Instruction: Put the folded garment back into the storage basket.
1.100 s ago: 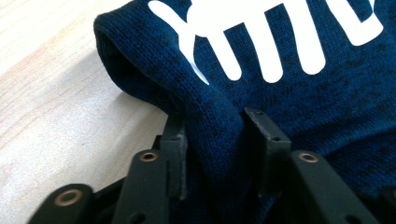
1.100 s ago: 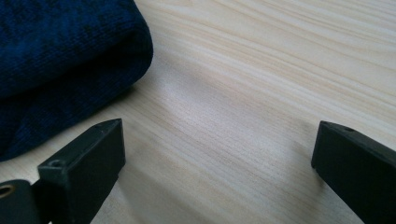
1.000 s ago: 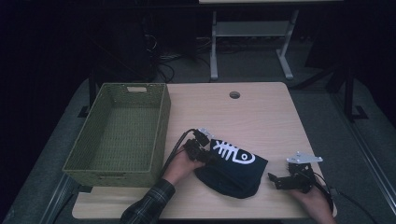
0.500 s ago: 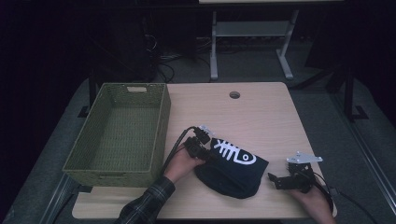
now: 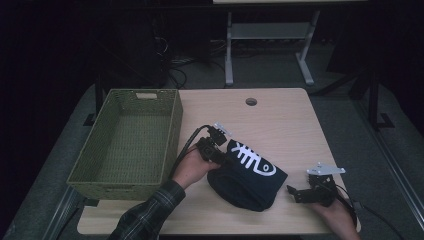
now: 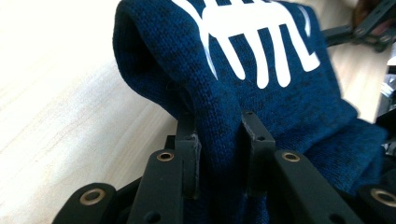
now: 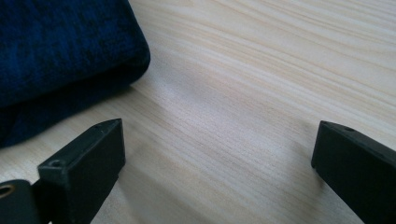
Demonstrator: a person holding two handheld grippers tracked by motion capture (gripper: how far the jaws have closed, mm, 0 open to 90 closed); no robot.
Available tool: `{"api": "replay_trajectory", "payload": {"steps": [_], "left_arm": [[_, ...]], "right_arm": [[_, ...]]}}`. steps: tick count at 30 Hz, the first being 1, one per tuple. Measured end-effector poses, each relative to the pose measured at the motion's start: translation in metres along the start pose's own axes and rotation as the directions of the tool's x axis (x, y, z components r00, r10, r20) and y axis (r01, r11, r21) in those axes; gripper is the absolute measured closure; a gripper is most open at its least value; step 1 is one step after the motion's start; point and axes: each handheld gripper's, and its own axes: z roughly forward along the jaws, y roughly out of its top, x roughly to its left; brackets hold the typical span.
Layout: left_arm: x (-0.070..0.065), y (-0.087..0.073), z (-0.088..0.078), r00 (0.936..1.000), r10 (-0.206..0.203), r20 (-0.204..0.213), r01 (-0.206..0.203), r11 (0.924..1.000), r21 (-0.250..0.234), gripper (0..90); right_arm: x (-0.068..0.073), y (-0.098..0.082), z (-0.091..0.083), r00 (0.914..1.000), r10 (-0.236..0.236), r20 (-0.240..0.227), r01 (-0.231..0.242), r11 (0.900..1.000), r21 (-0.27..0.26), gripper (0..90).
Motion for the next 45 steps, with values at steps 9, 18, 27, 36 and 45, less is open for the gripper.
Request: {"api": "replay_trajectory", "payload": {"steps": [9, 18, 27, 36, 45], "left_arm": [[-0.009, 0.013, -0.024, 0.9996, 0.013, 0.023, -0.013, 0.9997, -0.021, 72.6], [-0.013, 0.019, -0.043, 0.9984, 0.024, 0.051, -0.021, 0.9986, -0.048, 72.5], [-0.009, 0.019, -0.067, 0.9976, 0.025, 0.064, -0.02, 0.9976, -0.067, 72.5], [-0.007, 0.019, -0.092, 0.9986, 0.013, 0.051, -0.008, 0.9959, -0.09, 72.4], [-0.003, 0.015, -0.118, 0.9994, 0.004, 0.035, 0.0, 0.9928, -0.12, 72.4]], "right_arm": [[0.0, 0.0, 0.0, 1.0, 0.0, 0.0, 0.0, 1.0, -0.001, 2.5], [0.0, 0.0, 0.0, 1.0, 0.0, 0.001, 0.0, 1.0, -0.001, 2.5], [0.0, 0.0, 0.0, 1.0, 0.0, 0.0, 0.0, 1.0, -0.001, 2.5], [0.0, 0.0, 0.0, 1.0, 0.0, 0.0, 0.0, 1.0, -0.001, 2.5], [0.0, 0.0, 0.0, 1.0, 0.0, 0.001, 0.0, 1.0, -0.002, 2.5]]}}
